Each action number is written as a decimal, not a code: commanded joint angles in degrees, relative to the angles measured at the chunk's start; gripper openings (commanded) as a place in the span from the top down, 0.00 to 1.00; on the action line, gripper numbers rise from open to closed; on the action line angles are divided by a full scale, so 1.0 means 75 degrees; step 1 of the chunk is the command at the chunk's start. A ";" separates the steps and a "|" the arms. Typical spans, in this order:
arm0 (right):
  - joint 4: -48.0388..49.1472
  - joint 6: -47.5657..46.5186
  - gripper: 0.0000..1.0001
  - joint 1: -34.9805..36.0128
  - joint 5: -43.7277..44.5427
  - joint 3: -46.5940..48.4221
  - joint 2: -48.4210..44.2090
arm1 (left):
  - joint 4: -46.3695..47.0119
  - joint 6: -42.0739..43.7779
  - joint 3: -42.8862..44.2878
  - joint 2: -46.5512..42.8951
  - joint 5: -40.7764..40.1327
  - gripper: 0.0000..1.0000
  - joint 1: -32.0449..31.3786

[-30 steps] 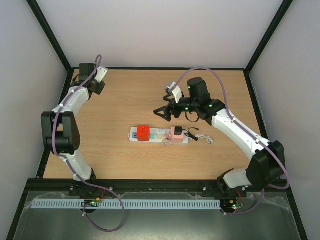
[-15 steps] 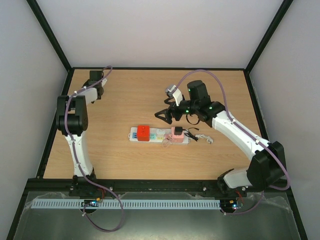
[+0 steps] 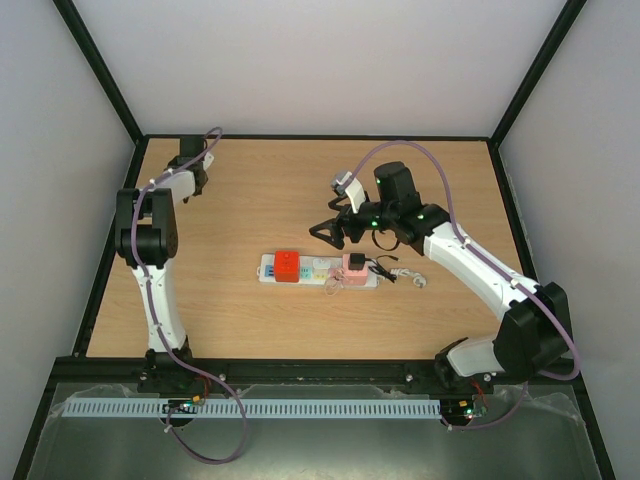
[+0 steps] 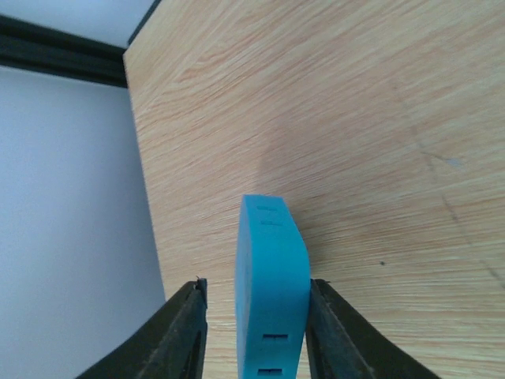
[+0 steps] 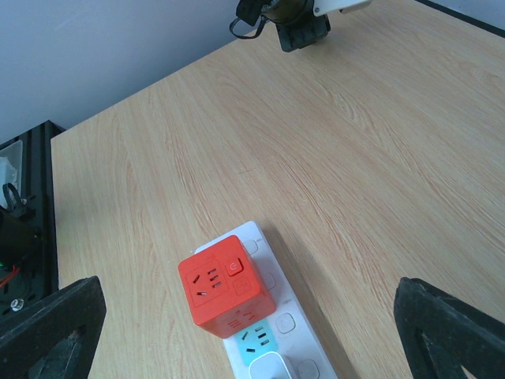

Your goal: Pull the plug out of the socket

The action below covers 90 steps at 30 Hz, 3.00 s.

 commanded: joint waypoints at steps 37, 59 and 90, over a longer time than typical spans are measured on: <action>-0.2902 -0.3850 0.15 0.1173 0.2493 0.1101 0.1739 | -0.5002 0.3633 -0.2989 -0.4880 1.0590 0.05 -0.0472; -0.2964 -0.4088 0.39 0.1375 0.3076 0.1056 0.2574 | -0.1731 0.3464 -0.5776 -0.5742 1.0379 0.06 -0.2177; -0.2587 -0.4504 0.74 0.1517 0.3166 0.0721 0.3038 | -0.1116 0.3252 -0.5938 -0.5248 0.9567 0.35 -0.2886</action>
